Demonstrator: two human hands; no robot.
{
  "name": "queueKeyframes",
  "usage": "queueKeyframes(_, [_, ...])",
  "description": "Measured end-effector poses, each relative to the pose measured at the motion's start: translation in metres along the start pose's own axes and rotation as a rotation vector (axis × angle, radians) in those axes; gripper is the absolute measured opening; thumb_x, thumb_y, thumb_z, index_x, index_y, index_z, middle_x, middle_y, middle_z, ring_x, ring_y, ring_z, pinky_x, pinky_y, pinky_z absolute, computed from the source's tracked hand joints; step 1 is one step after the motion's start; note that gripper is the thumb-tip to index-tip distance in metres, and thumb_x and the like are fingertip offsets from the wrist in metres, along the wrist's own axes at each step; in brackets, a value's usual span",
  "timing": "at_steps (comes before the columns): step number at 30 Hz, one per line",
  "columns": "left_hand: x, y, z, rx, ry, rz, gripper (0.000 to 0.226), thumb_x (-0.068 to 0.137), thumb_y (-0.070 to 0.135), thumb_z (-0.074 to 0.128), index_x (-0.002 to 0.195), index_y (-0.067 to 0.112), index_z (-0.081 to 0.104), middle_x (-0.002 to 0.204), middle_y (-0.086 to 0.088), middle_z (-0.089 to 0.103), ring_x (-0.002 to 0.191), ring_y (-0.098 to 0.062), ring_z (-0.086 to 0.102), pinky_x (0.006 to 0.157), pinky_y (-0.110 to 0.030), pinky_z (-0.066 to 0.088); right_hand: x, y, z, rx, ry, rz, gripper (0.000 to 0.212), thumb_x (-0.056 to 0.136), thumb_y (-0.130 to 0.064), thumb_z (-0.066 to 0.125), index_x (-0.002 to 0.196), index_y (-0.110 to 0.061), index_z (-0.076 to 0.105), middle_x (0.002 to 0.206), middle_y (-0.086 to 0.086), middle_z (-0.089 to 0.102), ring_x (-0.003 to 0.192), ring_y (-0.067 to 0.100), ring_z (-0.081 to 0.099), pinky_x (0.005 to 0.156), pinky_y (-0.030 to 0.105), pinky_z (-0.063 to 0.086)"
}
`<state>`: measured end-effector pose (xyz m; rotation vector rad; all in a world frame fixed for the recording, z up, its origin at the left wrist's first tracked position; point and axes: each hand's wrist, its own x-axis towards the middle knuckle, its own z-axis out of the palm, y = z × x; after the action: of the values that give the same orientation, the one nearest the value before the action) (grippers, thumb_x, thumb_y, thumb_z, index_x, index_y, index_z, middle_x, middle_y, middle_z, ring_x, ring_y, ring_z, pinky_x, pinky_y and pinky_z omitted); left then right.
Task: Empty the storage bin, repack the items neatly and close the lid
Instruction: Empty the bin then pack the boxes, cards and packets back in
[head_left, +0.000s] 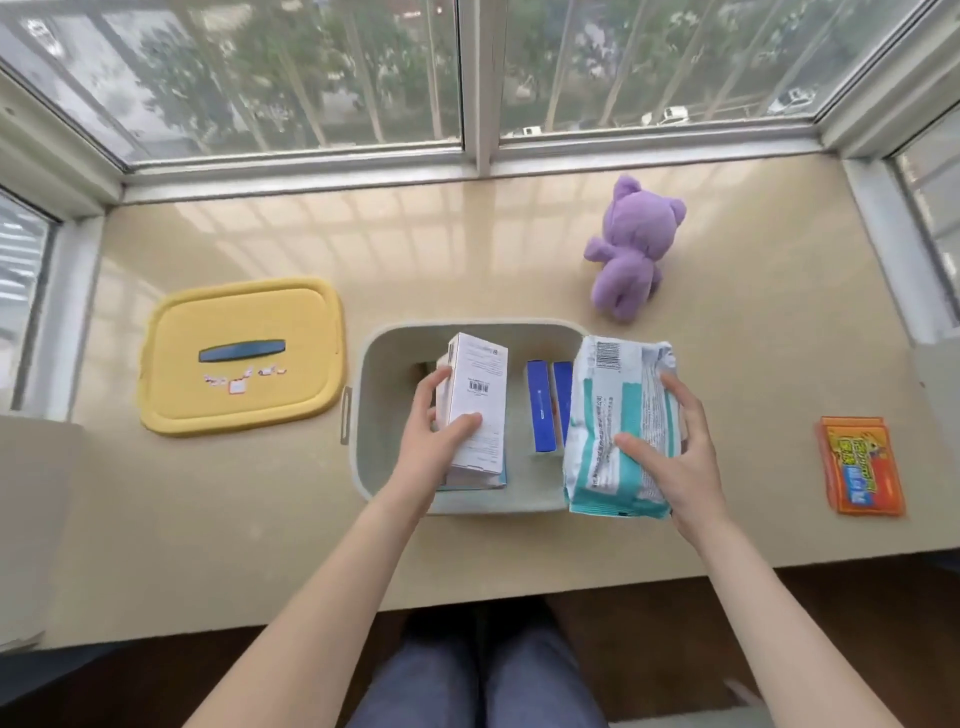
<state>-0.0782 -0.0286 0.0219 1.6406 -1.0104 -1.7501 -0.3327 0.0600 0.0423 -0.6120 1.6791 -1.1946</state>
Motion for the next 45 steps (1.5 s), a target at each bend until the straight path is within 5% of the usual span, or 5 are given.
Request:
queueKeyframes(9, [0.049,-0.052,0.037,0.070,0.083,-0.002,0.061,0.084,0.014,0.067,0.126,0.054,0.046,0.131,0.004,0.057,0.109,-0.009,0.061,0.089,-0.040,0.057,0.053,0.028,-0.016,-0.022,-0.087,-0.050,0.076,0.079,0.008,0.072,0.136,-0.035,0.045,0.124,-0.016,0.060,0.113,0.015,0.063,0.086,0.042,0.057])
queueKeyframes(18, [0.064,-0.071,0.060,0.168,0.135,0.048,0.066,0.074,0.026,0.067,0.129,0.055,0.044,0.136,0.016,0.050,0.126,-0.020,0.050,0.100,-0.053,0.046,0.055,0.030,-0.017,0.057,-0.125,-0.047,0.076,0.077,-0.002,0.074,0.138,-0.034,0.041,0.131,-0.007,0.057,0.118,0.018,0.061,0.086,0.039,0.057])
queueKeyframes(26, [0.065,-0.072,0.076,0.233,0.209,0.052,0.064,0.082,0.017,0.065,0.131,0.052,0.043,0.130,0.003,0.047,0.122,-0.017,0.044,0.102,-0.046,0.043,0.049,0.022,-0.020,-0.079,-0.193,-0.134,0.072,0.083,0.003,0.071,0.141,-0.031,0.045,0.137,-0.016,0.052,0.121,0.003,0.055,0.087,0.019,0.052])
queueKeyframes(31, [0.069,-0.077,0.080,0.290,0.195,0.073,0.064,0.087,0.017,0.063,0.137,0.048,0.039,0.135,0.001,0.042,0.117,-0.010,0.034,0.094,-0.030,0.028,0.050,0.023,-0.022,-0.084,-0.188,-0.141,0.068,0.084,0.003,0.070,0.138,-0.032,0.049,0.135,-0.016,0.056,0.120,0.005,0.057,0.091,0.019,0.051])
queueKeyframes(45, [0.081,-0.089,0.083,0.584,0.026,0.128,0.049,0.093,0.024,0.057,0.135,0.048,0.044,0.147,-0.001,0.023,0.137,-0.022,0.019,0.102,-0.031,0.026,0.050,0.023,-0.021,-0.091,-0.187,-0.157,0.068,0.083,0.003,0.069,0.141,-0.025,0.046,0.137,-0.012,0.054,0.123,0.006,0.055,0.094,0.024,0.051])
